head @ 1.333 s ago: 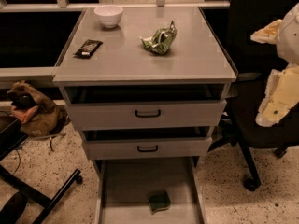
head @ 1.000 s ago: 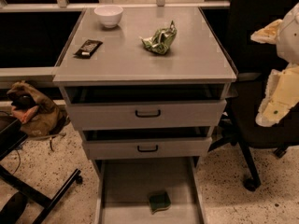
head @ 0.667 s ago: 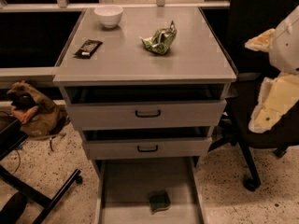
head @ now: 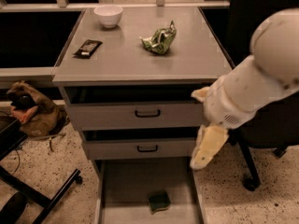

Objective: Pick sponge from bottom drawer and place on counter

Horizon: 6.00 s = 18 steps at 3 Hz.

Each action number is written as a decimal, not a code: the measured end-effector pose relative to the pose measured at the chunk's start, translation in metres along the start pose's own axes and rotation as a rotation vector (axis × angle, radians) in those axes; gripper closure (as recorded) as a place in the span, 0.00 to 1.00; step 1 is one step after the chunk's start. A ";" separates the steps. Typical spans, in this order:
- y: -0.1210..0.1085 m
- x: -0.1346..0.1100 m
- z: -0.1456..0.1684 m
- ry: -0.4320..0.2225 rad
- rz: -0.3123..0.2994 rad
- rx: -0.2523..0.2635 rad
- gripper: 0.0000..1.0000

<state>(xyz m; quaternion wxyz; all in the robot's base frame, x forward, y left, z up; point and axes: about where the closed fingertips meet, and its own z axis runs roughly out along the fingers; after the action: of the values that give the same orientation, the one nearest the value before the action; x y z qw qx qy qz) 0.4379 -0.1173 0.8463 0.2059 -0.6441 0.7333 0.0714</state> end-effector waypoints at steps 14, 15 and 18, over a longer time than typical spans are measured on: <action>0.070 0.031 0.535 -0.319 0.089 -0.438 0.00; 0.055 0.084 0.510 -0.256 0.108 -0.343 0.00; 0.052 0.154 0.502 -0.230 0.167 -0.264 0.00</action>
Offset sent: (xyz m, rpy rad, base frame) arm -0.0090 0.0286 -0.0483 0.0564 0.0823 0.0415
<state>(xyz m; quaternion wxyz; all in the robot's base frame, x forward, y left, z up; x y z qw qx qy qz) 0.4797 -0.0643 0.3225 0.1956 -0.5899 0.7401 0.2569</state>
